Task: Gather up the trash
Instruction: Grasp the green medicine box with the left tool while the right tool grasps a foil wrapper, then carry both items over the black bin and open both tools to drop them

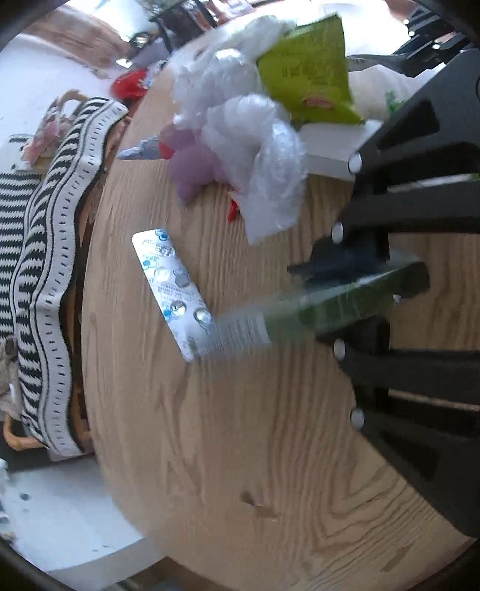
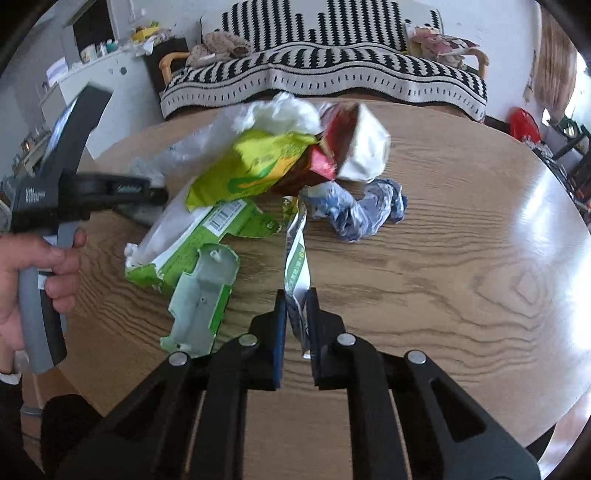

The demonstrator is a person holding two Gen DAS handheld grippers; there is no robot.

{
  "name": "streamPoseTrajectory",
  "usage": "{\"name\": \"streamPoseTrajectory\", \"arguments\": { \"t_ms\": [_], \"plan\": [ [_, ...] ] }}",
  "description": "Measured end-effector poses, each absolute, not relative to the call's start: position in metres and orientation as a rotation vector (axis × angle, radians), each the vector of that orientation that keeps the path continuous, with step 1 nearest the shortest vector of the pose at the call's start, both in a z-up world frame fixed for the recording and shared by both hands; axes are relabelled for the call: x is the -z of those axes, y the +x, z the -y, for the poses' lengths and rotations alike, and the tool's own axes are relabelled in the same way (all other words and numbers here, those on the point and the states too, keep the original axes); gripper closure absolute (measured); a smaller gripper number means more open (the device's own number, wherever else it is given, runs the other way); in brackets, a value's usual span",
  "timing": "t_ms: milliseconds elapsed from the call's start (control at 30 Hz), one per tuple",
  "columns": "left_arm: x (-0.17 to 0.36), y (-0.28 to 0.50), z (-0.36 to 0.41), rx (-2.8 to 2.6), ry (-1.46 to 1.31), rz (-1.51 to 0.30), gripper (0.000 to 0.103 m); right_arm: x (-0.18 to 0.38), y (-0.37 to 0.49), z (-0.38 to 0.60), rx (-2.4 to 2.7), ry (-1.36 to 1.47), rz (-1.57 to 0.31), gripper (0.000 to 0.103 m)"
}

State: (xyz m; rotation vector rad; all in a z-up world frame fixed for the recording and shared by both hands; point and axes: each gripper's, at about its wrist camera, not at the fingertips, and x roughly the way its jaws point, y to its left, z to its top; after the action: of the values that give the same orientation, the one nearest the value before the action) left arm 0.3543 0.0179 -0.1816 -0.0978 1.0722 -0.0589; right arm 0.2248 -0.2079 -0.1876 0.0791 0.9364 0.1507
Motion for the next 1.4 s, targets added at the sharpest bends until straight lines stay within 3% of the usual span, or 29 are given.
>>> {"name": "streamPoseTrajectory", "arguments": {
  "t_ms": [367,567,767,933,1233,1400],
  "plan": [
    [0.110,0.283,-0.058,0.058,-0.097,-0.935,0.093,0.129,0.173,0.243,-0.141,0.177,-0.859,0.092],
    [0.063,0.225,-0.038,0.131,-0.067,-0.861,0.093,0.089,0.127,0.287,-0.093,0.204,-0.787,0.092],
    [0.039,0.179,0.069,0.329,-0.001,-0.830,0.093,0.077,0.073,0.377,0.046,0.244,-0.754,0.092],
    [0.051,0.146,0.192,0.543,0.057,-0.855,0.093,0.095,0.010,0.477,0.218,0.309,-0.759,0.092],
    [0.123,0.078,0.403,0.866,0.170,-0.948,0.093,0.154,-0.064,0.596,0.409,0.410,-0.826,0.092],
    [0.181,0.072,0.467,0.899,0.210,-1.038,0.093,0.204,-0.076,0.631,0.433,0.469,-0.890,0.092]
  ]
}}
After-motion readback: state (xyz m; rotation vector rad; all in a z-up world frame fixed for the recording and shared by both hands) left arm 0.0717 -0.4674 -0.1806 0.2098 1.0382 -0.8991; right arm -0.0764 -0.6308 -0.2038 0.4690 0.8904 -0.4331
